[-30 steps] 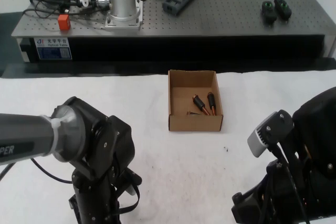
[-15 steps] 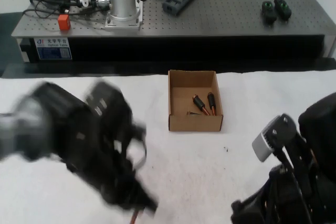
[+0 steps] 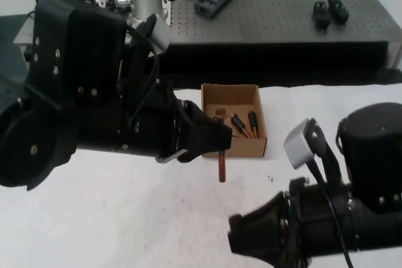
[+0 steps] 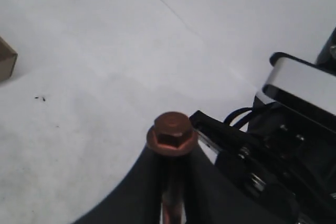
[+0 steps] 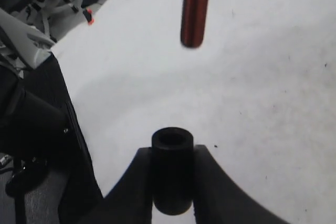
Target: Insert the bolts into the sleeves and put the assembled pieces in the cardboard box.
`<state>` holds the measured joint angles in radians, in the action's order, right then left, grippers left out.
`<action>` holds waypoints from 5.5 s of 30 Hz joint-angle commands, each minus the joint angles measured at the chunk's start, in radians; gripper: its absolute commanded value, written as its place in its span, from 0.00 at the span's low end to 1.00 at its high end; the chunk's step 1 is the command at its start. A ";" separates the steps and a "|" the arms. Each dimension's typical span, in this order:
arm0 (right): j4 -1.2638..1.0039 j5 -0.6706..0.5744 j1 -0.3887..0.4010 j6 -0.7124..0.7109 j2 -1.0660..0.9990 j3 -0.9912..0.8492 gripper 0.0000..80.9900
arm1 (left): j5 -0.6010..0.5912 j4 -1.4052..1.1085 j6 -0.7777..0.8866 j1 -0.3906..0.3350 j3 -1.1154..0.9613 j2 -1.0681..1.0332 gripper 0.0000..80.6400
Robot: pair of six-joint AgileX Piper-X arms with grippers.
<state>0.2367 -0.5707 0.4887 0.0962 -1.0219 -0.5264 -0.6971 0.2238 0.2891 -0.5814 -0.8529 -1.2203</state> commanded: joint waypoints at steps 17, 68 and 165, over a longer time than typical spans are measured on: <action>-0.217 0.046 0.001 0.050 -0.030 -0.004 0.03 | -0.078 -0.046 0.010 -0.002 -0.005 0.001 0.01; 0.042 0.535 -0.241 -0.141 -1.050 -0.878 0.03 | 0.661 0.171 -0.003 0.000 0.345 0.444 0.01; 0.249 -0.082 -0.276 1.025 0.666 0.341 0.03 | 0.686 0.410 0.388 0.000 0.670 1.029 0.01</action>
<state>0.5822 -0.7936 0.2102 1.3350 -0.3646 -0.1860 -0.0130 0.6369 0.6559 -0.5813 -0.1805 -0.1996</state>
